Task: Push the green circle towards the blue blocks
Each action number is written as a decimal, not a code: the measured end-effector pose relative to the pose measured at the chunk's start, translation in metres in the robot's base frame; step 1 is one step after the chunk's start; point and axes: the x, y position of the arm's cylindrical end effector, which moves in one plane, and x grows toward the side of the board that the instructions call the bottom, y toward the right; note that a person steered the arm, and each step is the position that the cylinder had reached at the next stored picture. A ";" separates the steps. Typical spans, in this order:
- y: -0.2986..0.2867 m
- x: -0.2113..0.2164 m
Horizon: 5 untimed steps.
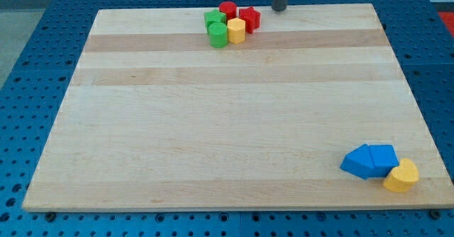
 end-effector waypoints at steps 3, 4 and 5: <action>-0.098 0.000; -0.117 0.004; -0.118 0.035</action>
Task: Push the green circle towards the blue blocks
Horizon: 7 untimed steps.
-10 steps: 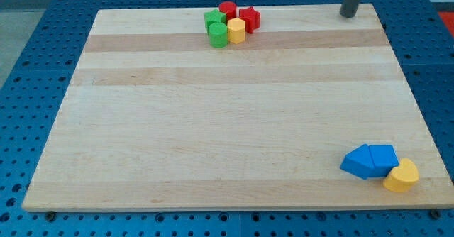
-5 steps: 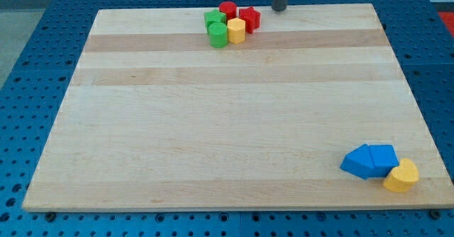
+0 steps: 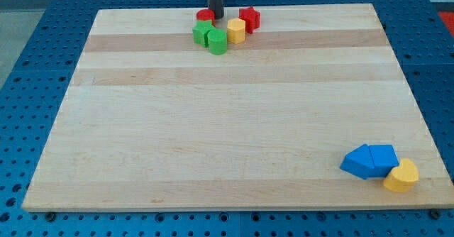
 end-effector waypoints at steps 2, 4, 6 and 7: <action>0.000 0.051; -0.005 -0.006; -0.062 -0.029; -0.057 0.011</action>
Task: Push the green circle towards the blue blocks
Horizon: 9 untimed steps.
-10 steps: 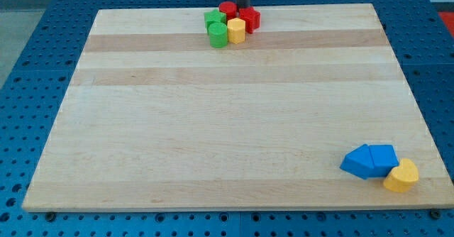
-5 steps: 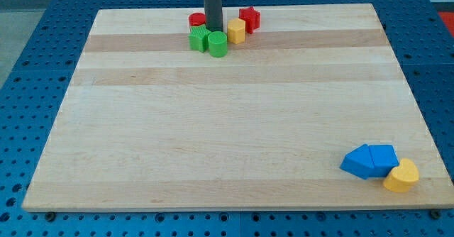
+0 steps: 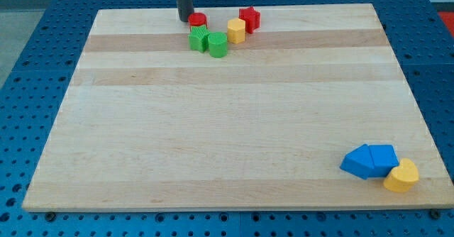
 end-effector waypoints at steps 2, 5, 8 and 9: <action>0.050 0.064; 0.148 0.159; 0.206 0.247; 0.176 0.247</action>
